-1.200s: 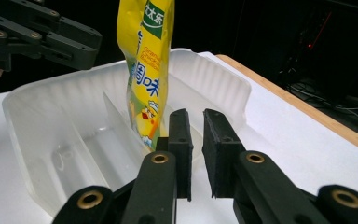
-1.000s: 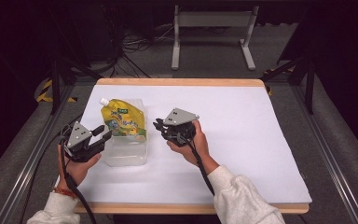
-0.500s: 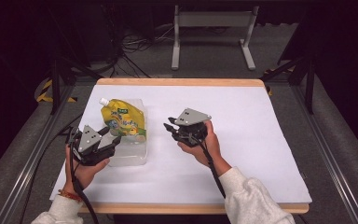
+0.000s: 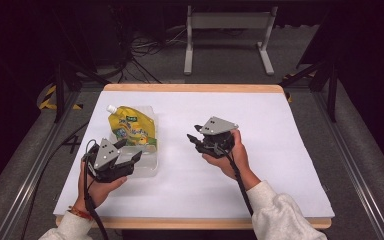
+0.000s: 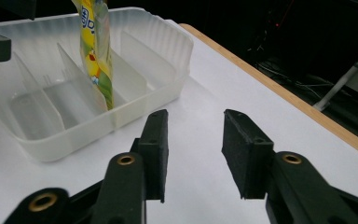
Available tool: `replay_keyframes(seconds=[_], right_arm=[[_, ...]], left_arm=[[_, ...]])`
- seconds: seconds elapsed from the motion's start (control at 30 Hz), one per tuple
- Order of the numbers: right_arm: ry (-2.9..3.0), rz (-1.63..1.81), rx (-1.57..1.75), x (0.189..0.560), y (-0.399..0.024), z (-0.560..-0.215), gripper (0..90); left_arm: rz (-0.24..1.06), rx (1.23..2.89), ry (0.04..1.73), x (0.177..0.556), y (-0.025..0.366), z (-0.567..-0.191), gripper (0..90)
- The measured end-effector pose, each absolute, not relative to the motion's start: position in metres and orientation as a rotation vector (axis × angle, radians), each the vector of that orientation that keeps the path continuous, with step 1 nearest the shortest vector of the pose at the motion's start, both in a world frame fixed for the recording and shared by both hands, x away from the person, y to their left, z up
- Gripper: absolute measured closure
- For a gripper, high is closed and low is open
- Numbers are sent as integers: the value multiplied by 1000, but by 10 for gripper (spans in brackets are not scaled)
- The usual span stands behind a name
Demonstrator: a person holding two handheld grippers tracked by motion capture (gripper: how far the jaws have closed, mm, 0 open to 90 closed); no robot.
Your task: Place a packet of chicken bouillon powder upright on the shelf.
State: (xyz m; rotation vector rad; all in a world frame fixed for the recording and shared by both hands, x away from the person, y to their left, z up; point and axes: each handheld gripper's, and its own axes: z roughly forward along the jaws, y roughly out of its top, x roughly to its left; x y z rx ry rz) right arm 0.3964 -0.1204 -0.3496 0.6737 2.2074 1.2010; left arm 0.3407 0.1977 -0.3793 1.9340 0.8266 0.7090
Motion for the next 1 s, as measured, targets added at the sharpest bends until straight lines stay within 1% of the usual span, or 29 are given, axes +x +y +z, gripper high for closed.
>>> replay_keyframes(seconds=[0.03,0.07,0.13,0.33,0.4,0.6,1.0], right_arm=[[2207,1201,674,396,-120,-350,592],[2209,1195,674,396,-122,-349,580],[2236,1179,659,395,-128,-348,547],[2248,1134,641,392,-139,-348,500],[2260,1125,638,392,-141,-349,481],[2262,1086,628,390,-147,-351,463],[2311,973,585,384,-154,-357,368]], left_arm=[[709,1934,827,341,198,-379,350],[705,1935,827,339,195,-380,350],[712,1948,808,338,192,-379,321],[711,1973,785,334,183,-380,271],[725,1986,765,333,180,-379,263],[692,1988,732,328,174,-377,243],[664,2040,672,320,159,-380,179]])
